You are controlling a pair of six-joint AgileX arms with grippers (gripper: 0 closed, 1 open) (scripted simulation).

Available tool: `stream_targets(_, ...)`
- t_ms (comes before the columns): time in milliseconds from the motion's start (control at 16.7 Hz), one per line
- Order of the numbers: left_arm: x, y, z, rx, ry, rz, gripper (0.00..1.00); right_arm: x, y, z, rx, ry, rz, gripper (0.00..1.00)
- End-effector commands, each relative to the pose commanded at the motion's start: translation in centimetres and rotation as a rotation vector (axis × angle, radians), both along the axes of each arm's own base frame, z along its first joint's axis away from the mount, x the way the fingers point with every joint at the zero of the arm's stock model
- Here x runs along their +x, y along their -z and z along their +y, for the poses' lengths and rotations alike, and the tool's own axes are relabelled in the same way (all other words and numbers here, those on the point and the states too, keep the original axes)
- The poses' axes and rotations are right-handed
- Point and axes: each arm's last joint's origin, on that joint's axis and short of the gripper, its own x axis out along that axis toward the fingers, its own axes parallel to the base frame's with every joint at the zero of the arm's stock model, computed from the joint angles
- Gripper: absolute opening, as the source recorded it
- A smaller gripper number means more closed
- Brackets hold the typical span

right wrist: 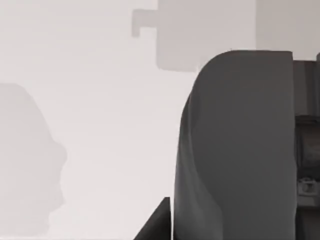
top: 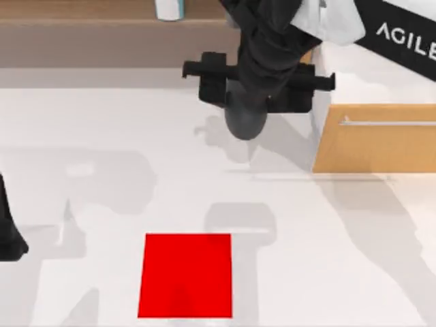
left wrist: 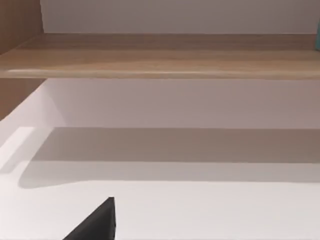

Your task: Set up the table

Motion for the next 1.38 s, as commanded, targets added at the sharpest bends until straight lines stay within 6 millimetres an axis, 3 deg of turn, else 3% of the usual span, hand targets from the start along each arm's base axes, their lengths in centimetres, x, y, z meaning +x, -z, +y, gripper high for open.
stream_targets(300, 0.0, 0.0, 0.0, 0.000, 0.000, 0.000, 1.00, -6.0, 5.4, 6.1, -0.046, -0.016, 0.135, 0.00)
stream_targets(660, 0.0, 0.0, 0.0, 0.000, 0.000, 0.000, 1.00, -11.7, 10.1, 9.4, -0.132, -0.036, 0.232, 0.00)
stream_targets(1380, 0.0, 0.0, 0.0, 0.000, 0.000, 0.000, 1.00, -12.2, 10.0, 9.6, -0.128, -0.036, 0.232, 0.00)
